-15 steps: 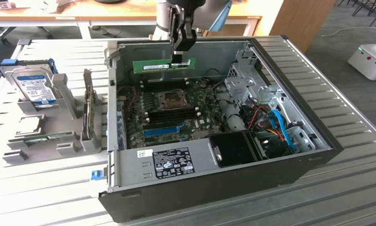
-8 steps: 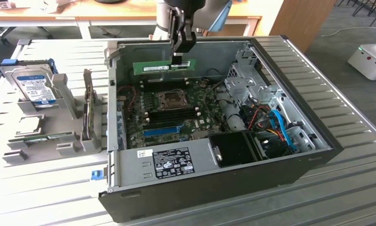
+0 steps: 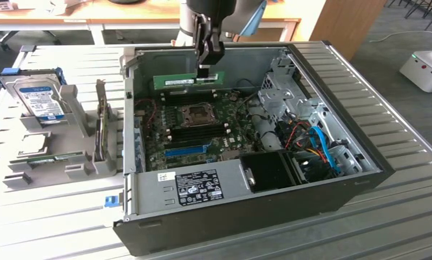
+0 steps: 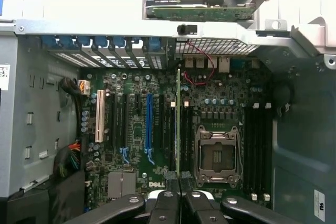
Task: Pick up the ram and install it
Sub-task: 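Pick up the ram and move it above insertion slot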
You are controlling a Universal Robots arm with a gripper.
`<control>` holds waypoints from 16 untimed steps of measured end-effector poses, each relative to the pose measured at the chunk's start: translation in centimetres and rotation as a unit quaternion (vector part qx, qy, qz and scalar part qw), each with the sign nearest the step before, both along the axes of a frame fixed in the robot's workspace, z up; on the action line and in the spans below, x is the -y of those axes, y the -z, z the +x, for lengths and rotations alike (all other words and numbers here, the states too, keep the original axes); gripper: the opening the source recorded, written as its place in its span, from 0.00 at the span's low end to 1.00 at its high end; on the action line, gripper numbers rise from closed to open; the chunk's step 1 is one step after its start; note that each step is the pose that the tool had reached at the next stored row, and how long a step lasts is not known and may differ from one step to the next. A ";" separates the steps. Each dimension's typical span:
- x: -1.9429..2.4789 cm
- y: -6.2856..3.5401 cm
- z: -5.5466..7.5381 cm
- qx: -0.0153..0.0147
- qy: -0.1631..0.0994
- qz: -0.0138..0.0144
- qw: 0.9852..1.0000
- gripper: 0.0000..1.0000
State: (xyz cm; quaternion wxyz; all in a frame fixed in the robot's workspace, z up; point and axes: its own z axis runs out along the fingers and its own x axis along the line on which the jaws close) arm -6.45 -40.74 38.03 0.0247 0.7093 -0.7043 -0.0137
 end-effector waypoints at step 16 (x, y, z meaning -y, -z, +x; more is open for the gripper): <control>0.00 0.29 0.8 0.000 0.000 0.000 1.000 0.12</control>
